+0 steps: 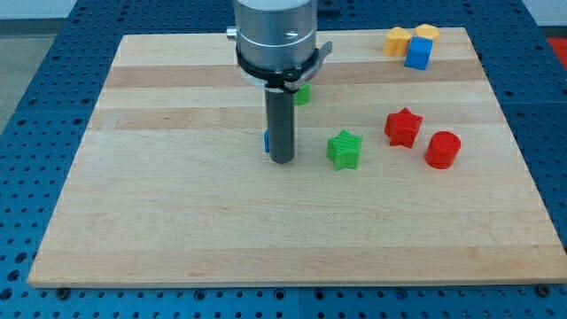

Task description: Move the blue triangle below the yellow heart

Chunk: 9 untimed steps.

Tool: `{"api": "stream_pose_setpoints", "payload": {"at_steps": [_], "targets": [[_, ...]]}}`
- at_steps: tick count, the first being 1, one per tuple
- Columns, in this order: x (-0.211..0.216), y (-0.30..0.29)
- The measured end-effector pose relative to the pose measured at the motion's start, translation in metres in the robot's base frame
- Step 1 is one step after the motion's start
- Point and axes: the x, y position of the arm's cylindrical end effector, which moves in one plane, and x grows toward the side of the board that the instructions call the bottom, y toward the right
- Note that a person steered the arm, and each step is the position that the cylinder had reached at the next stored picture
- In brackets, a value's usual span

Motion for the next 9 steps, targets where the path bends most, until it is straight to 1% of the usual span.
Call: {"api": "stream_pose_setpoints", "payload": {"at_steps": [1, 4, 6, 7, 8, 9], "targets": [[-0.013, -0.014], [-0.072, -0.022], [-0.124, -0.024], [-0.138, -0.04], [-0.157, -0.045], [-0.16, -0.04]]}}
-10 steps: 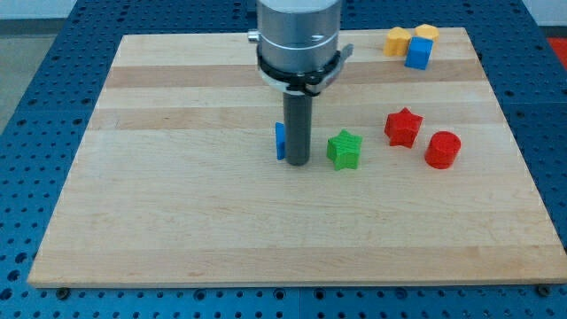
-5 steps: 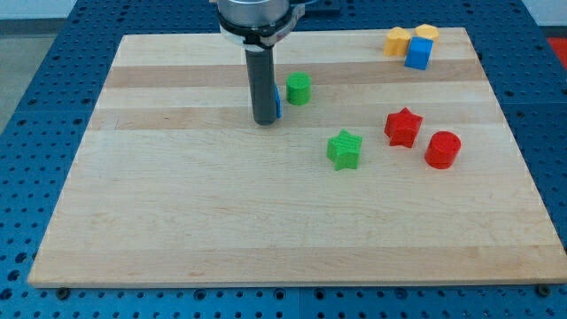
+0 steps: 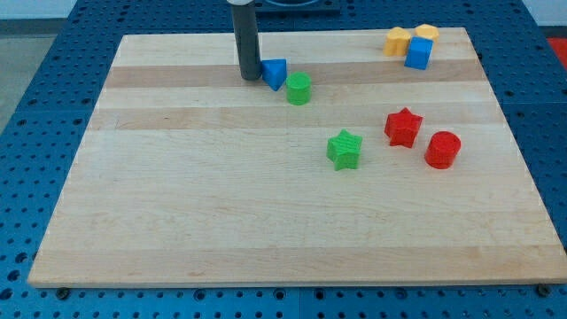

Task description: Move the blue triangle below the yellow heart

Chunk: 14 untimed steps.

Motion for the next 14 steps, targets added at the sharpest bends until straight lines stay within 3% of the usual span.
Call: {"api": "stream_pose_setpoints", "payload": {"at_steps": [2, 7, 11, 14], "targets": [[0.006, 0.021], [0.005, 0.15], [0.006, 0.19], [-0.024, 0.205]]}}
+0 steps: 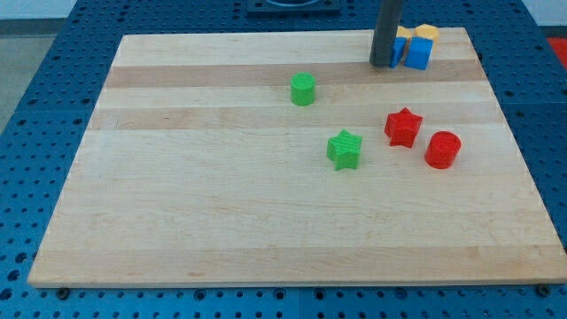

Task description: Move the blue triangle below the yellow heart

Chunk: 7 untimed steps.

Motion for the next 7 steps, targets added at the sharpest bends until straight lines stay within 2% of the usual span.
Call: {"api": "stream_pose_setpoints", "payload": {"at_steps": [6, 7], "targets": [[-0.005, 0.006], [-0.004, -0.013]]}}
